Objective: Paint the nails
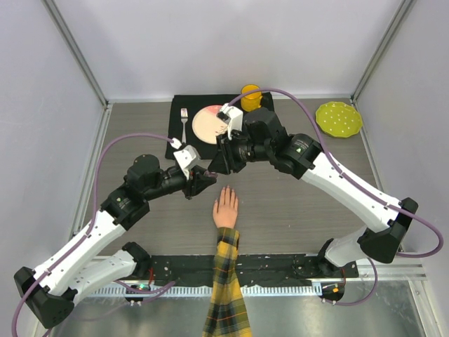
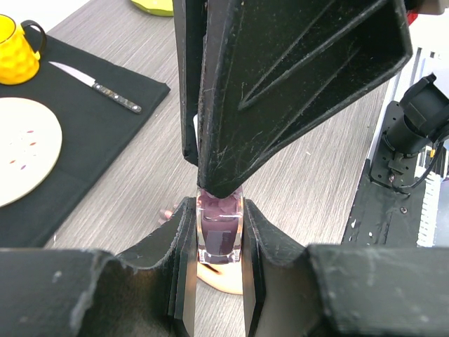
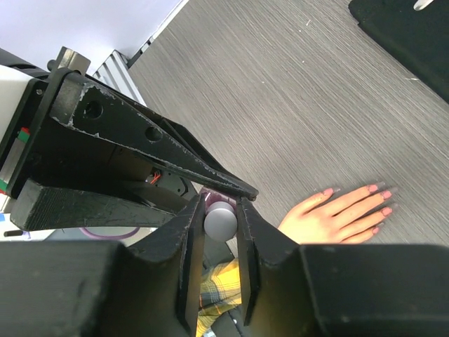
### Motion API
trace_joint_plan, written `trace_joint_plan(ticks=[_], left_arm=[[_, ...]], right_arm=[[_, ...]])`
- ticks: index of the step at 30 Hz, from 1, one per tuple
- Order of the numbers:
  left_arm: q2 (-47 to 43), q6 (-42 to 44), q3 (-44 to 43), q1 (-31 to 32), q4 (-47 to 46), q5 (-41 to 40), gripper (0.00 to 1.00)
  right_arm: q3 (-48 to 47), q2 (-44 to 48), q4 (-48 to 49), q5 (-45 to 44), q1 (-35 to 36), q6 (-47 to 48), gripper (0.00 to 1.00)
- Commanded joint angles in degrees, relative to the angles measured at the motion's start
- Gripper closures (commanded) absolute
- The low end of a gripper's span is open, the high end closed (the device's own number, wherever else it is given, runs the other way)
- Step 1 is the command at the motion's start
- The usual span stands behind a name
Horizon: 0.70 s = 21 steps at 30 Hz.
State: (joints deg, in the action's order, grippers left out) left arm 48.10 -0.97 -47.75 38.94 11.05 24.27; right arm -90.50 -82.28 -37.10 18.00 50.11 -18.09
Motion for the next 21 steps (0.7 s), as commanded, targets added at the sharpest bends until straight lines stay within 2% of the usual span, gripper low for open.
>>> trace_joint_plan(ticks=[1,3,10,16,21], left_arm=[[-0.9,0.8,-0.2,0.2,-1.6,1.4,1.0],[-1.0,0.8,-0.2,0.2,-1.6,1.6,1.0],[-1.0,0.8,-0.2,0.2,-1.6,1.3,1.0],[0.1,0.8,-0.8,0.2,-0.2,1.1,1.0],[0.3,0.8,-0.7,0.2,-0.1,3.7,1.0]], right_arm=[[-2.0,1.0,0.4,0.2,-0.4,0.6,0.72],[-2.0,1.2,0.4,0.1,-0.4,0.7,0.73],[-1.6,1.2,0.4,-0.2,-0.4,1.2,0.99],[0.8,3.3,1.2,-3.6,-0.4,3.9,0.99],[3.0,5.9,4.1,-2.6,-0.4,5.4,0.99]])
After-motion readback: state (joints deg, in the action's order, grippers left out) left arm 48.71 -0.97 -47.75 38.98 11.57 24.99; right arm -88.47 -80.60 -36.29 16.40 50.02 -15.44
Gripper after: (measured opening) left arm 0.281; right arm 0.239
